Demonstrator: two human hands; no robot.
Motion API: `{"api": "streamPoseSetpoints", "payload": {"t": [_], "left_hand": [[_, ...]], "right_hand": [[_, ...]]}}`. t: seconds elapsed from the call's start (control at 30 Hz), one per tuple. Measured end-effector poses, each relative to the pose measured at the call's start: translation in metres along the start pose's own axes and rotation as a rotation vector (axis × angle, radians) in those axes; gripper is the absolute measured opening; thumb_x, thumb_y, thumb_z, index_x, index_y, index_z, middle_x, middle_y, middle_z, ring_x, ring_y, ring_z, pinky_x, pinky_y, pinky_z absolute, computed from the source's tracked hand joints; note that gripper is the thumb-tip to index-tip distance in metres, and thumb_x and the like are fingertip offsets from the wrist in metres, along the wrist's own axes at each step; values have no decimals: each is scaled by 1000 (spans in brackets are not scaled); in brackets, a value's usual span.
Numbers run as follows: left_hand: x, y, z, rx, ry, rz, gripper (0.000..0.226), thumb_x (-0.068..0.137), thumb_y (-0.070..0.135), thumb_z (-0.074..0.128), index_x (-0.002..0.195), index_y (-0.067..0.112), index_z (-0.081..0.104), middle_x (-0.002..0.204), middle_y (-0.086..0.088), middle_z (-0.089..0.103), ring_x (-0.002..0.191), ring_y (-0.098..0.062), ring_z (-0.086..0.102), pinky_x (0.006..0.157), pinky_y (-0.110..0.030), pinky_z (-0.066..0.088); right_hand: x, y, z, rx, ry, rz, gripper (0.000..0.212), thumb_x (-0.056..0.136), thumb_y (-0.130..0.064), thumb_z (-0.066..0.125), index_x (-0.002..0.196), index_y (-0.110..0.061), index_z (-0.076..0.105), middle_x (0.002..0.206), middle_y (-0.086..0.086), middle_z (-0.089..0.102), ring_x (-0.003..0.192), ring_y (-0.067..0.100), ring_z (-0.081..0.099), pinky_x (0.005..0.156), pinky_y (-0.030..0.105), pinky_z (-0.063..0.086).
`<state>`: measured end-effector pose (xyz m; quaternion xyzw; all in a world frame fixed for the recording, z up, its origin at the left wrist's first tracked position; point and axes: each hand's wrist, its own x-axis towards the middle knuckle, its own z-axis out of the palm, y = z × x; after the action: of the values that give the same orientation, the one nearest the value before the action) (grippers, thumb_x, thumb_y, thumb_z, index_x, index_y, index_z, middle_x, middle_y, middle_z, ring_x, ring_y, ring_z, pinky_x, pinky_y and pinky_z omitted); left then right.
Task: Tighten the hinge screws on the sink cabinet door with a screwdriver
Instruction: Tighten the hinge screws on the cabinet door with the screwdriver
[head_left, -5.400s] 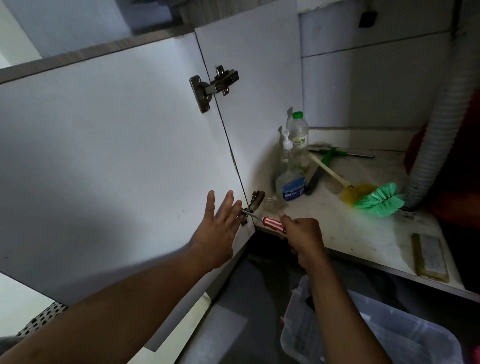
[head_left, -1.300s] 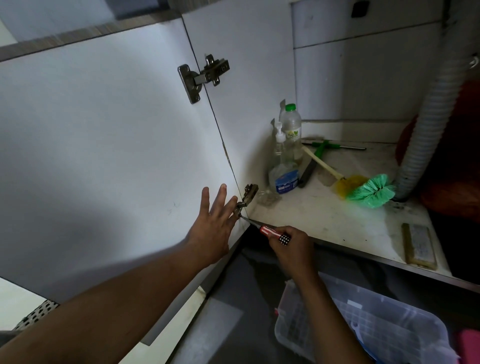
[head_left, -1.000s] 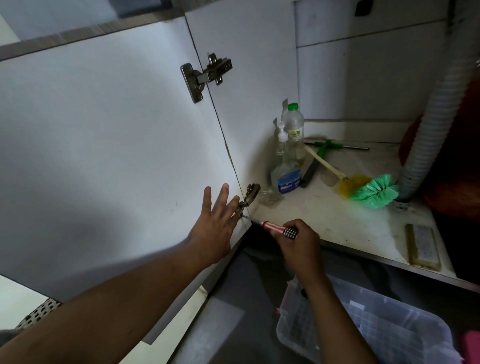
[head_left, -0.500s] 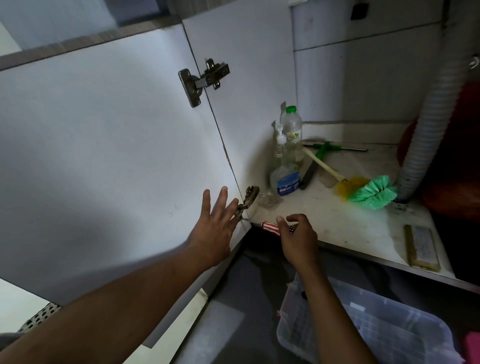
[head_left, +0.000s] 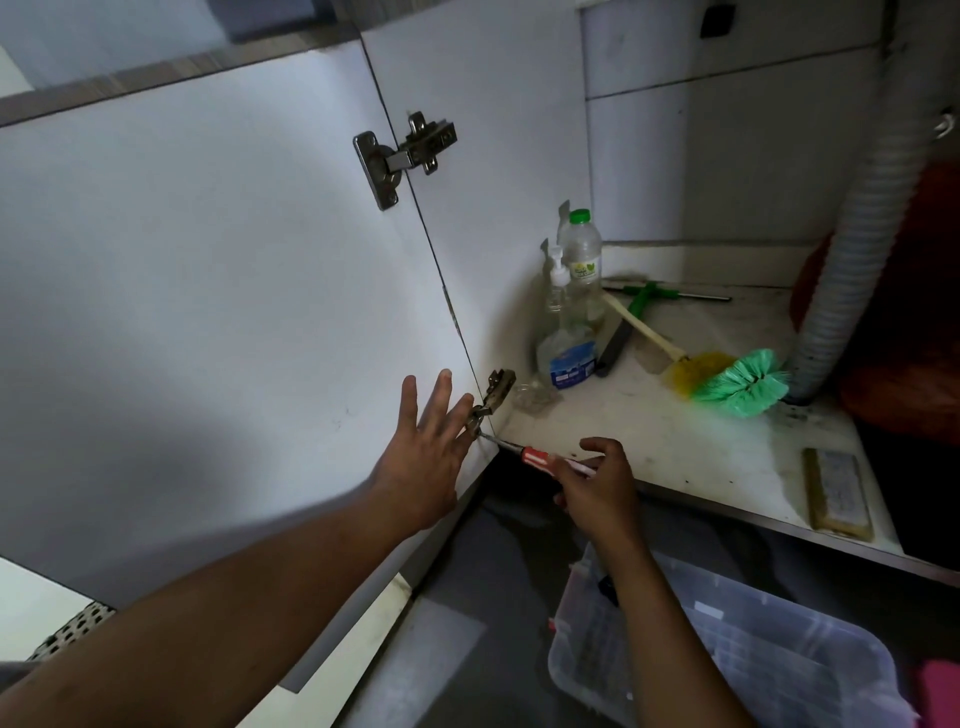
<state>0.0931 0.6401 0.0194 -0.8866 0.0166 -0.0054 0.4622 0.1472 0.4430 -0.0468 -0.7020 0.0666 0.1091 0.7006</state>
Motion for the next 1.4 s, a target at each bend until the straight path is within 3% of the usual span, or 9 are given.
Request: {"api": "streamPoseSetpoints", "payload": {"t": [0.13,0.27,0.4,0.6,0.73,0.93,1.1,1.3,1.4], "left_hand": [[0,-1,0,-4,0,-3,98,85,78,39,161,24,11,169,-17,-3,143,-59,-29,101,-83,-24],[0,0,1,-1,0,-1,98,85,79,38,161,24,10,169,-17,-4,143,-59,-29,101,-83,-24],[1,0,0,3,1,-4,99,85,80,37,161,24,10,169,-17,-5,143,-59,-29,101,-83,-23],[1,1,0,6,2,-2,99,85,80,36,161,24,8,169,-17,-6,142,-59,-30,101,-83,-23],[1,1,-1,5,6,-1,97,86,79,36,161,24,10,169,-17,-5,142,-59,-29,101,-83,-23],[1,1,-1,12,1,4,97,86,79,36,161,24,9,169,-17,-6,142,-59,-29,101,-83,-23],[1,0,0,2,-1,2,97,86,79,37,161,24,9,169,-17,-6,143,-59,-29,100,-83,-24],[0,0,0,-3,1,1,98,85,79,39,161,23,10,169,-17,-3,144,-59,-27,101,-83,-23],[0,-1,0,0,0,0,99,85,79,39,161,23,10,169,-17,-3,143,-59,-28,100,-83,-24]], "right_hand": [[-3,1,8,-60,58,-37,39,91,-40,64,123,-20,53,121,11,62,92,18,61,55,18,46],[-1,1,1,-18,-9,-46,51,80,-21,78,120,-28,48,118,4,55,90,13,60,57,18,46],[-1,0,5,-60,73,-55,42,89,-42,66,124,-24,51,120,12,61,94,23,65,66,36,59],[3,-1,4,19,0,-45,59,75,-21,83,115,-36,43,100,-10,51,81,7,55,45,9,45],[3,-3,7,-13,147,-61,42,84,-38,73,119,-29,51,120,7,61,90,15,63,61,26,57],[3,-2,5,-2,39,-78,57,78,-17,79,122,-33,46,122,3,52,92,11,59,59,20,53],[1,-6,9,-102,163,-55,45,88,-45,65,125,-22,51,123,14,62,91,19,61,54,22,47],[0,-7,8,39,53,-52,53,82,-16,75,122,-32,44,122,4,50,91,13,59,55,17,53],[0,-12,7,-18,144,-49,46,86,-35,71,125,-28,47,128,12,56,100,22,63,60,29,56]]}}
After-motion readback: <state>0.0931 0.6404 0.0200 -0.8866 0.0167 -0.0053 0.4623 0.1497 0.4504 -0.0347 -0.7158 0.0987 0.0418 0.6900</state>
